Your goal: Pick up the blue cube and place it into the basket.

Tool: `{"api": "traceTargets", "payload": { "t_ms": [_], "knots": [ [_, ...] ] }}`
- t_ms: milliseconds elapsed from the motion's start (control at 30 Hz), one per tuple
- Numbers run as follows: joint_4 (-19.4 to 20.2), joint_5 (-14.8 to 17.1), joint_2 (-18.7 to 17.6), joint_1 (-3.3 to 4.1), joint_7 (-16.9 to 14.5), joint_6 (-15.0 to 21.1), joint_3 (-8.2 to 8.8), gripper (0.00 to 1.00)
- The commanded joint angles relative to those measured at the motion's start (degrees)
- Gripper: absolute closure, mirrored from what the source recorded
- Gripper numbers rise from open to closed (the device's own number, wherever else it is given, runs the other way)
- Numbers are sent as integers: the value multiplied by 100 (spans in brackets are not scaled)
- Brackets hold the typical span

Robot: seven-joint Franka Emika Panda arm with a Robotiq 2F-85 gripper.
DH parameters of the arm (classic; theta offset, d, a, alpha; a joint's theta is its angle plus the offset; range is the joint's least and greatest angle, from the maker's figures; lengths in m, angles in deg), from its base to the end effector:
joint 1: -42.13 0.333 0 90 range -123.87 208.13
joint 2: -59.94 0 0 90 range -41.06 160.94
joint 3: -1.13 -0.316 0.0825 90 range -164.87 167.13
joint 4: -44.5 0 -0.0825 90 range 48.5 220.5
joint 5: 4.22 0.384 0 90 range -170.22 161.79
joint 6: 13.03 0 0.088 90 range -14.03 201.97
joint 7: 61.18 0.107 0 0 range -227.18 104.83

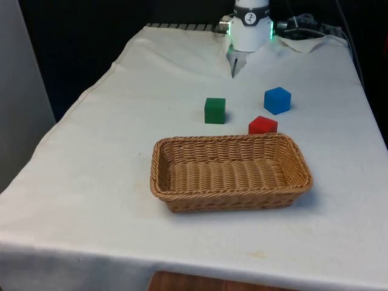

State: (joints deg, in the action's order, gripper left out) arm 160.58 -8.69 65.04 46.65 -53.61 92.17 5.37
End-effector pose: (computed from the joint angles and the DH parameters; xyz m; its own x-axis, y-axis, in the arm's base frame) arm 0.5191 -0.0045 0.4794 0.9902 -0.1054 -0.0920 -0.0982 -0.9920 0.0790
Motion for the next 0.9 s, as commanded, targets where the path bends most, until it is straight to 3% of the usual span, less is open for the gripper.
{"api": "traceTargets", "payload": {
  "t_ms": [0,400,433,867],
  "knots": [
    [92,-80,52,0,103,103,-11,0],
    [418,-160,212,11,516,355,-103,0],
    [355,-138,166,0,458,258,-97,0],
    [905,-120,441,11,968,756,-321,0]
  ]
}}
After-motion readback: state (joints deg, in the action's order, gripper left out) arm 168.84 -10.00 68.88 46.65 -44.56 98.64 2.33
